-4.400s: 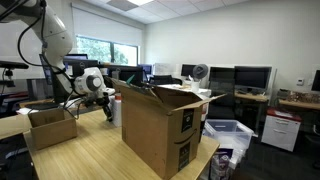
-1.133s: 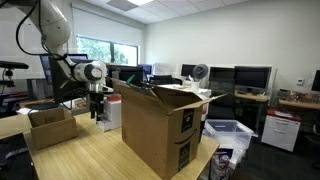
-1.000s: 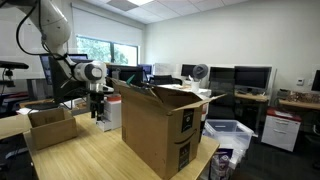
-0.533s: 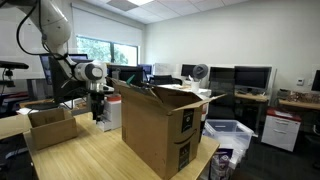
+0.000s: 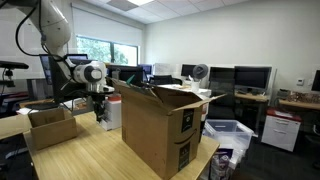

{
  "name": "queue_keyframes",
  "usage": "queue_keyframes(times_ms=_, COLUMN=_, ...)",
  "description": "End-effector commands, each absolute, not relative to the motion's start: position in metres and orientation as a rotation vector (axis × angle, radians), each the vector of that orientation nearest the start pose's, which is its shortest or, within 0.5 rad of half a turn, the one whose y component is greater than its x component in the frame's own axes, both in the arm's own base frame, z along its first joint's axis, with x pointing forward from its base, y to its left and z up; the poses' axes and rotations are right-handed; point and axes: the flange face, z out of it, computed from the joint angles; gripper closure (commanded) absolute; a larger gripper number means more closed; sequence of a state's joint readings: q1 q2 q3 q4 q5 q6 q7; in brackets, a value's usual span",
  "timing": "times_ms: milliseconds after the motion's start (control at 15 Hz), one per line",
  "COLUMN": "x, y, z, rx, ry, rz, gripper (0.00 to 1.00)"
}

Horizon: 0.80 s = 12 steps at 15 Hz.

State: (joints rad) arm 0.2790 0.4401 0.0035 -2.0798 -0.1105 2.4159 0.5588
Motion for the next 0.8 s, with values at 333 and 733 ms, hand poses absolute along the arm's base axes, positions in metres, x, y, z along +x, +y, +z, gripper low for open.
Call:
queue_keyframes(times_ms=333, x=0.5489, y=0.1547, z=0.2011, rx=-3.161, ry=0.362, rz=-0.158, gripper=0.94)
queue_keyframes(times_ms=733, x=0.5492, y=0.1489, z=0.2033, rx=-3.159, ry=0.371, rz=-0.266, gripper=0.96)
